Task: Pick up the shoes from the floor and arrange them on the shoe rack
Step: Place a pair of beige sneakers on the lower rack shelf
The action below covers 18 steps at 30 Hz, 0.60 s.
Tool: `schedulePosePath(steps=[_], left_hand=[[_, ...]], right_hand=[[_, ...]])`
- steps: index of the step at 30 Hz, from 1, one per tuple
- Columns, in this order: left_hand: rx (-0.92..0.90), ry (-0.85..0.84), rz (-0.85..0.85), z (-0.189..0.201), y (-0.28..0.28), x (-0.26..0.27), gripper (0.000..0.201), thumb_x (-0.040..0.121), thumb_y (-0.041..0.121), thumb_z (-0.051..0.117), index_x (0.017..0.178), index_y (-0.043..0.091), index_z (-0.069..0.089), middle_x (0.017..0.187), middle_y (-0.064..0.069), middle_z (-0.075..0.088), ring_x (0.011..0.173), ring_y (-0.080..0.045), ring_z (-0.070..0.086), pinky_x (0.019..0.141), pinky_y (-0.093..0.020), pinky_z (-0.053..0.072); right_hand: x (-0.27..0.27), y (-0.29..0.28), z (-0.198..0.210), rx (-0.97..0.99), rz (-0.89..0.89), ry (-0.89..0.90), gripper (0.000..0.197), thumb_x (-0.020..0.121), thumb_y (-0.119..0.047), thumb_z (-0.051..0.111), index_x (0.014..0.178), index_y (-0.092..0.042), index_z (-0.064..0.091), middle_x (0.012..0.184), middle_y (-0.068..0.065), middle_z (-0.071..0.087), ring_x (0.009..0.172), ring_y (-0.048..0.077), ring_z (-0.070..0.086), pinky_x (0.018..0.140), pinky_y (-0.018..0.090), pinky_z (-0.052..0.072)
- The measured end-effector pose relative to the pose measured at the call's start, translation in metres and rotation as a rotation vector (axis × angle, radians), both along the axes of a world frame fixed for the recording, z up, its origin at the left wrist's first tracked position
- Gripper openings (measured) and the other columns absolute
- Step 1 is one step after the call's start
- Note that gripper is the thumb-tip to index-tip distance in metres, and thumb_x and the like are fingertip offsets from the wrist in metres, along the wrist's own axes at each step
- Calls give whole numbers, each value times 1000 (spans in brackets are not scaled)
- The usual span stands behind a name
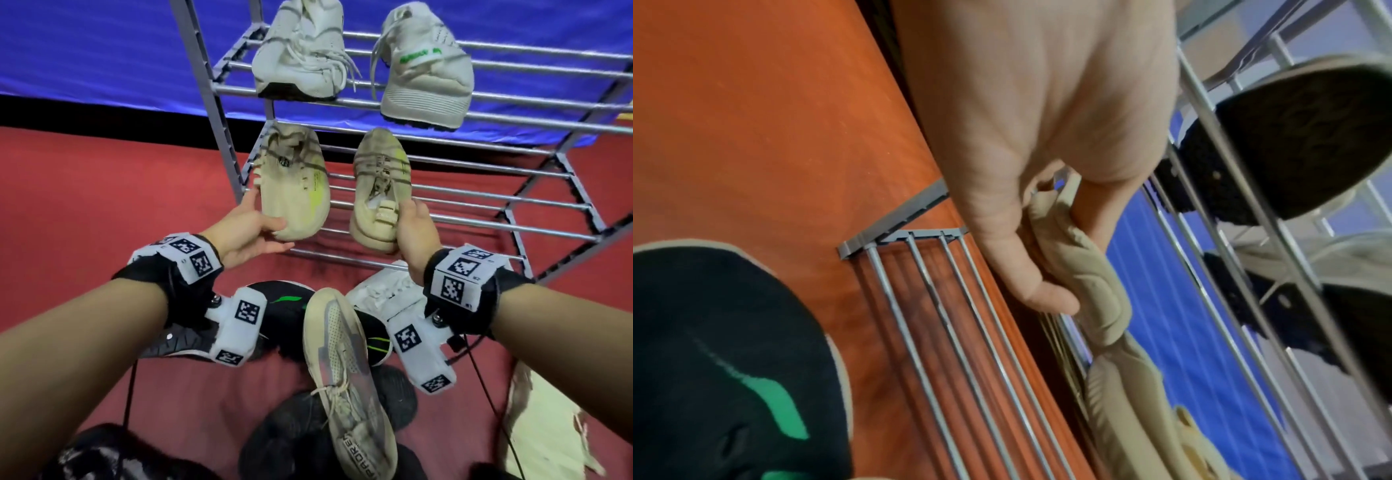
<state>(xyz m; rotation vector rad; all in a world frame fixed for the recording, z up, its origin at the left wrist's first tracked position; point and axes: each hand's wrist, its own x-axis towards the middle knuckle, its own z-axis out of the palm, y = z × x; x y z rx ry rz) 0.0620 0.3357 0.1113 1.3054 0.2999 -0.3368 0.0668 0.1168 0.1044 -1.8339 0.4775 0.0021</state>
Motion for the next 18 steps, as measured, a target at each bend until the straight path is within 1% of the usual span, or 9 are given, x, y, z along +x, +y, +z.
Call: schedulePosePath(steps=[3,7,9,10,12,13,15,16,18], left_hand=[[-22,-57,5,11,4,11,51,92,-13,36,127,25,39,109,-5,54,87,-25,58,55,-28,57],[-29,-98,59,15,-3,31,55,95,-9,34,137,27,32,109,-4,53,87,-24,56,52,-27,55],[-14,-112,87,14,-8,40,46,97,-6,33,126,29,37,107,-3,53,84,-22,56,53,-25,54],[-8,-104,92,12,-9,43,42,97,-6,33,121,29,38,107,-4,53,83,-22,55,52,-24,53],[-2,-82,97,6,-4,47,42,97,-5,32,120,29,38,105,-2,53,82,-21,54,51,-22,51],[3,-73,100,3,1,47,44,97,-5,31,123,30,39,104,-1,54,81,-21,53,50,-20,51],[12,-62,104,-2,12,47,49,98,-3,29,129,33,38,105,1,54,78,-19,52,48,-19,49],[17,-62,99,-3,17,48,49,98,-3,29,130,33,38,105,1,55,76,-19,52,47,-18,48],[30,-76,83,-2,22,50,45,99,-2,29,127,32,40,105,0,55,75,-18,52,46,-19,48]], right_hand=[[2,-1,-3,-36,-70,-82,44,102,-30,23,135,-12,46,124,9,59,117,28,53,103,41,40],[11,6,5,-4,-95,-167,42,103,-25,24,140,-16,42,130,6,58,121,23,51,105,35,39],[21,7,8,0,-68,-185,43,103,-26,24,142,-15,38,135,7,54,126,24,49,105,31,36],[25,8,9,-8,-58,-184,43,104,-25,24,143,-14,38,137,7,53,127,25,48,103,29,35],[33,9,4,-35,-33,-162,41,104,-24,25,138,-11,43,132,13,55,123,30,50,93,26,37],[36,10,0,-45,-24,-150,39,103,-24,26,133,-11,48,128,17,56,119,33,52,88,27,38],[41,12,-9,-52,-26,-135,38,102,-26,27,124,-9,53,121,23,56,113,37,52,90,34,42],[42,12,-12,-59,-26,-138,37,101,-25,27,121,-8,54,119,24,56,110,37,53,91,38,43],[45,11,-14,-73,-18,-165,36,101,-22,28,115,-4,56,114,25,58,105,38,55,88,39,43]])
